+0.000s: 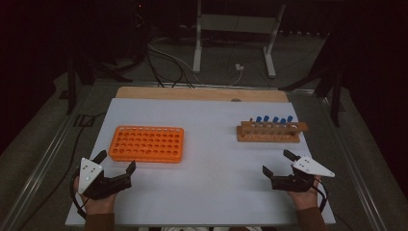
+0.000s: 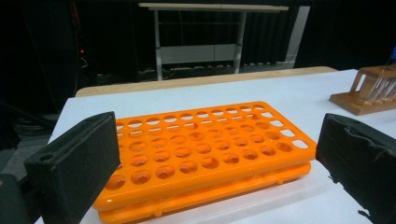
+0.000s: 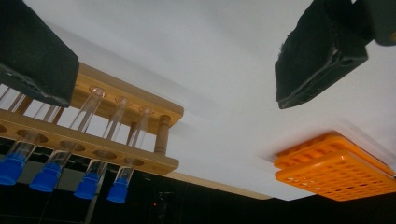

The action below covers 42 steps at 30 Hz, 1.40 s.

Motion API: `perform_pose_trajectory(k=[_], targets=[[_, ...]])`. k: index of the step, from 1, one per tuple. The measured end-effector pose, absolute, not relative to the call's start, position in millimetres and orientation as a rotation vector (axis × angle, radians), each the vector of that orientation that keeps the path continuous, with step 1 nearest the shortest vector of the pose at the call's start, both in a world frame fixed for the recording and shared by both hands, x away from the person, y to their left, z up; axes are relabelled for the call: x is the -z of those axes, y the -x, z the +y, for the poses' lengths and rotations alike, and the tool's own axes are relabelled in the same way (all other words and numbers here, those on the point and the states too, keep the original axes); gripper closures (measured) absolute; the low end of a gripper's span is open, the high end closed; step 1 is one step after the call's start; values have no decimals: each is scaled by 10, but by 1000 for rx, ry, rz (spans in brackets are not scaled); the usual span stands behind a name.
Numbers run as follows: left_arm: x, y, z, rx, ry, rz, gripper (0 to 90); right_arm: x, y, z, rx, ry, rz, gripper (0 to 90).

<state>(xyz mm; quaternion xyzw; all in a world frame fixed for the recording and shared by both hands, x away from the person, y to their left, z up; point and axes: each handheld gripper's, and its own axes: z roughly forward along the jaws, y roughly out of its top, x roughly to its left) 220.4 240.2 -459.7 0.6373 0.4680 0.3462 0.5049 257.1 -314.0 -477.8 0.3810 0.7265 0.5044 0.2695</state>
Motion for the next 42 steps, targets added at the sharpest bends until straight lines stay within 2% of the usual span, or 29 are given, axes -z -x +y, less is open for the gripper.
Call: perform_pose_trajectory(k=[20,28,42], targets=[[4625,-2214,2415,-843,-1527,1152,9,4740,-2552,-3108,-1387,-1034,1928,0],[4634,-2216,2404,-842,-1524,1154,8,4568,-2529,-3047,-1412,-1010,1898,0],[4652,-2233,2378,-840,-1538,1152,9,4323,-2780,-3147,-1311,-1079,1919,0]])
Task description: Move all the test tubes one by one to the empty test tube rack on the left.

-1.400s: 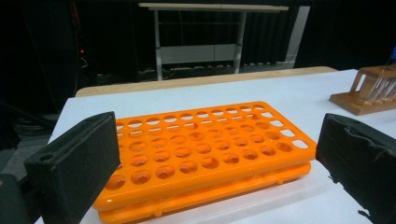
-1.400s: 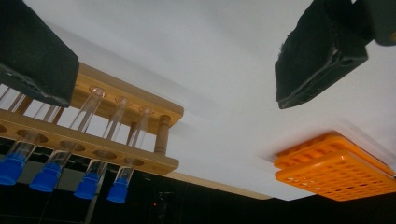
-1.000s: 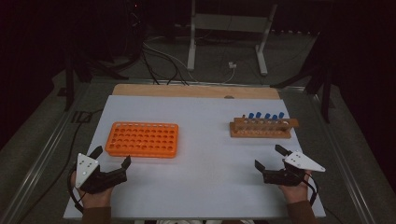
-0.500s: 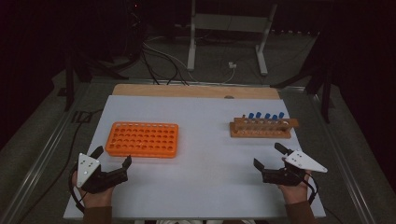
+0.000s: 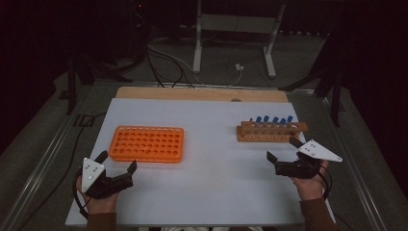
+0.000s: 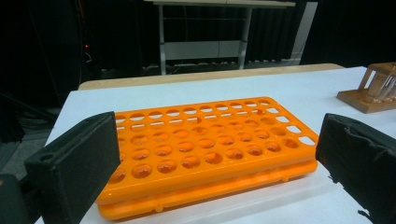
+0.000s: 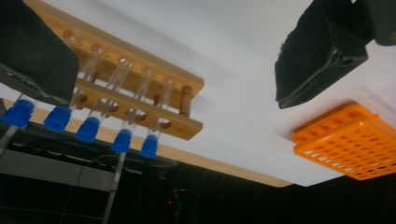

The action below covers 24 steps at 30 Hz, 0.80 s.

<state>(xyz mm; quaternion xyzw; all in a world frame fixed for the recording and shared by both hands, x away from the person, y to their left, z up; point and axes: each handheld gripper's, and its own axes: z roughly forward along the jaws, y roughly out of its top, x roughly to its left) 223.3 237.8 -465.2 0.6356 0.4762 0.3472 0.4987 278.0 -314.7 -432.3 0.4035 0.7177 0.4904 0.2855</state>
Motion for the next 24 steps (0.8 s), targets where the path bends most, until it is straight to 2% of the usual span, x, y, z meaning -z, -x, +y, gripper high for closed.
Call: perform_pose_trajectory(k=[16,24], targets=[[4657,-2230,2406,-833,-1514,1165,9,4199,-3246,-3419,-1227,-1154,1862,48],[4665,-2235,2399,-827,-1524,1162,9,4207,-3534,-3691,-1228,-1275,1804,164]])
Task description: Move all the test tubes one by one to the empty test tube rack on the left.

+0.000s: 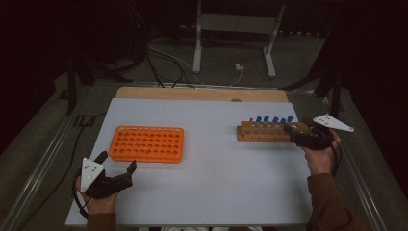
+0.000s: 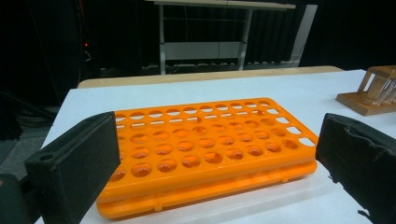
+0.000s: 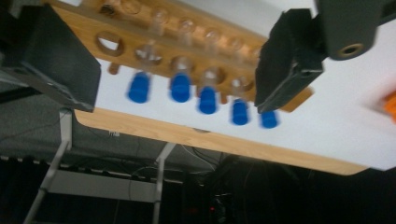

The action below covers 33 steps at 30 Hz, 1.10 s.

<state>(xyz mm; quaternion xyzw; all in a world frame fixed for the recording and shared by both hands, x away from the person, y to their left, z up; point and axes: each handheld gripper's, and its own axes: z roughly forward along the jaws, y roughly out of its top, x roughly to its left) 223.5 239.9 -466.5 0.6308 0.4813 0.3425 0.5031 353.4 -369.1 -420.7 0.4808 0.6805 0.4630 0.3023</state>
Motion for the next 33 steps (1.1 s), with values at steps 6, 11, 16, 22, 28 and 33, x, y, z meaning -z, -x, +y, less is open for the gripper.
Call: perform_pose_trajectory(k=[6,11,16,22,28,33], targets=[[4671,-2241,2396,-822,-1526,1164,9,4257,-3720,-3827,-1208,-1368,1779,398],[4669,-2238,2391,-822,-1529,1161,9,4370,-3825,-3819,-1156,-1365,1813,535],[4673,-2241,2391,-819,-1529,1163,9,4432,-3895,-3766,-1130,-1338,1845,634],[4672,-2242,2389,-816,-1533,1159,9,4530,-3974,-3748,-1088,-1372,1870,707],[4674,-2243,2385,-815,-1534,1159,9,4582,-4004,-3748,-1100,-1404,1869,753],[4676,-2244,2382,-815,-1539,1157,9,4586,-4004,-3744,-1109,-1410,1872,758]])
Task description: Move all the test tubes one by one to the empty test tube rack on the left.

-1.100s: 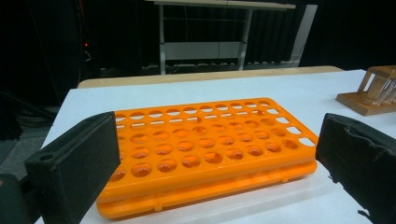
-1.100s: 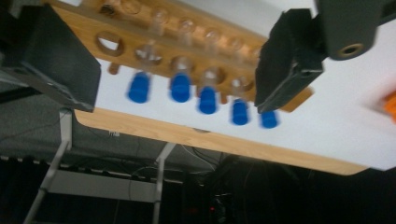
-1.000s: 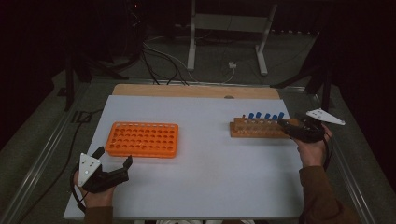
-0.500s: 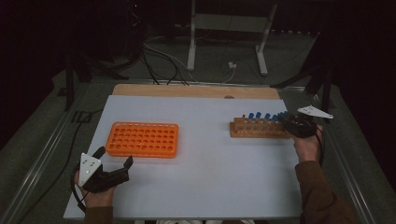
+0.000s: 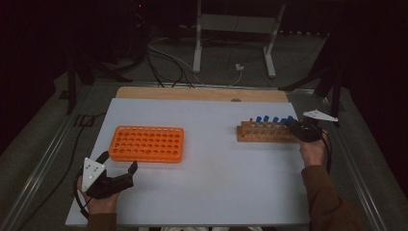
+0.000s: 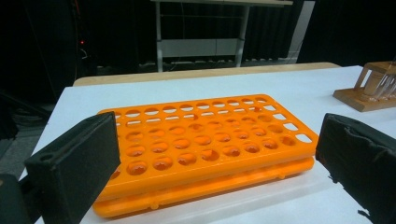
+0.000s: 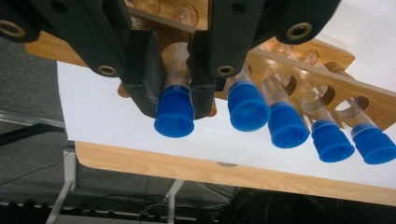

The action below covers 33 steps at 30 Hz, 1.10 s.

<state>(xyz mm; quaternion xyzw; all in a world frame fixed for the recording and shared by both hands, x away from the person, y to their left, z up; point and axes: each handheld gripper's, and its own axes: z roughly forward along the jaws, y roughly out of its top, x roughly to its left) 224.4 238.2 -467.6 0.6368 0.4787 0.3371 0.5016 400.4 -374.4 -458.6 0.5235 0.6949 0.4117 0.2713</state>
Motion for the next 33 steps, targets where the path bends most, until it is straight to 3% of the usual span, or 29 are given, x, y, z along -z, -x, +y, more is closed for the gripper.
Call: perform_pose_trajectory(k=[21,33], targets=[[4680,-2250,2379,-807,-1549,1157,9,4592,-4004,-3751,-1093,-1440,1861,765],[4685,-2254,2366,-804,-1551,1158,9,4432,-3957,-3774,-1121,-1418,1834,766]])
